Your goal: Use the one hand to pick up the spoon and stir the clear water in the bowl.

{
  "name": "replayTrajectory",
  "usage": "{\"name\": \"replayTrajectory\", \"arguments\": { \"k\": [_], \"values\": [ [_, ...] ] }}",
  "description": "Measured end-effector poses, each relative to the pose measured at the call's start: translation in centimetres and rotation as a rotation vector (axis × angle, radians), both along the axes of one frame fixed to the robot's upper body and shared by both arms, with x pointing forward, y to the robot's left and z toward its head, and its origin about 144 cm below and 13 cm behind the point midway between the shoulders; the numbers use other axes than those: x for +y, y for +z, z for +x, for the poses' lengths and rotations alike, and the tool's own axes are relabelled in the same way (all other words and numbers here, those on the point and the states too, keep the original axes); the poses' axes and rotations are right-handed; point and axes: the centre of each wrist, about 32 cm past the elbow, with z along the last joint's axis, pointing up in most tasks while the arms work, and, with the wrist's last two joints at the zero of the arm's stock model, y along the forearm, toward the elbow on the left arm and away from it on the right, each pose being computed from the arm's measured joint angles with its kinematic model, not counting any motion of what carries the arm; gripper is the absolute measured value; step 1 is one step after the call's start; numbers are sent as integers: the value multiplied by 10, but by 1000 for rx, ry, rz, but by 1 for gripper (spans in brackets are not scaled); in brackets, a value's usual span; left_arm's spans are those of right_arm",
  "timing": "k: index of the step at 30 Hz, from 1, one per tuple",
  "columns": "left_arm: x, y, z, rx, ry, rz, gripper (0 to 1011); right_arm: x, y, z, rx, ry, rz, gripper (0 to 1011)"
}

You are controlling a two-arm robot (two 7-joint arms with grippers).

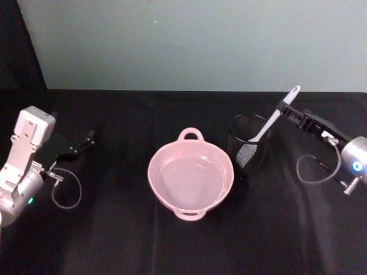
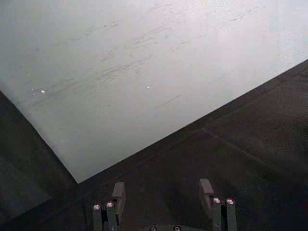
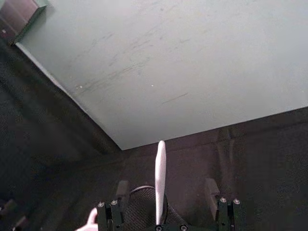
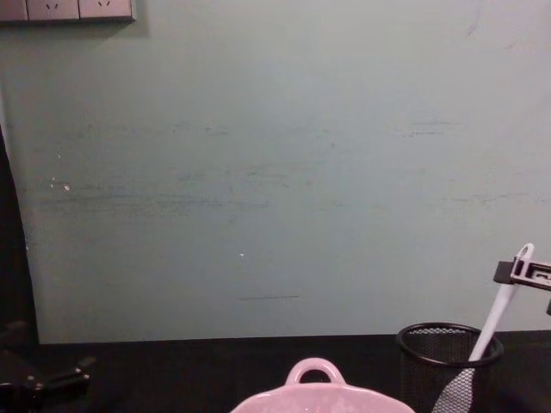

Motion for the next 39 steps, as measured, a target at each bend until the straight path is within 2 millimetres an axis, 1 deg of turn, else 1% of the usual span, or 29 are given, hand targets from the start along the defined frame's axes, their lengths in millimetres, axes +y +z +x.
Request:
{"name": "replayTrajectory", "arguments": {
  "k": [9,14,25,30,32,34,36,37,38,39],
  "values": [
    [0,0,0,0,0,0,1011,16,2,14,26,-26,24,1002],
    [0,0,0,0,0,0,1011,23,4,17,22,-27,19,1002],
    [0,0,0,0,0,0,1011,23,4,17,21,-28,19,998],
    [0,0,0,0,0,0,1011,23,4,17,20,-28,19,907],
    [0,0,0,0,0,0,1011,23,4,17,21,-29,19,862],
    [0,0,0,0,0,0,1011,22,4,17,21,-28,19,789],
    [0,0,0,0,0,0,1011,22,4,17,21,-29,19,761],
    [0,0,0,0,0,0,1011,22,4,17,21,-29,19,697],
    [0,0,0,0,0,0,1011,22,4,17,21,-29,19,681],
    [0,0,0,0,0,0,1011,22,4,17,21,-29,19,635]
  ]
}}
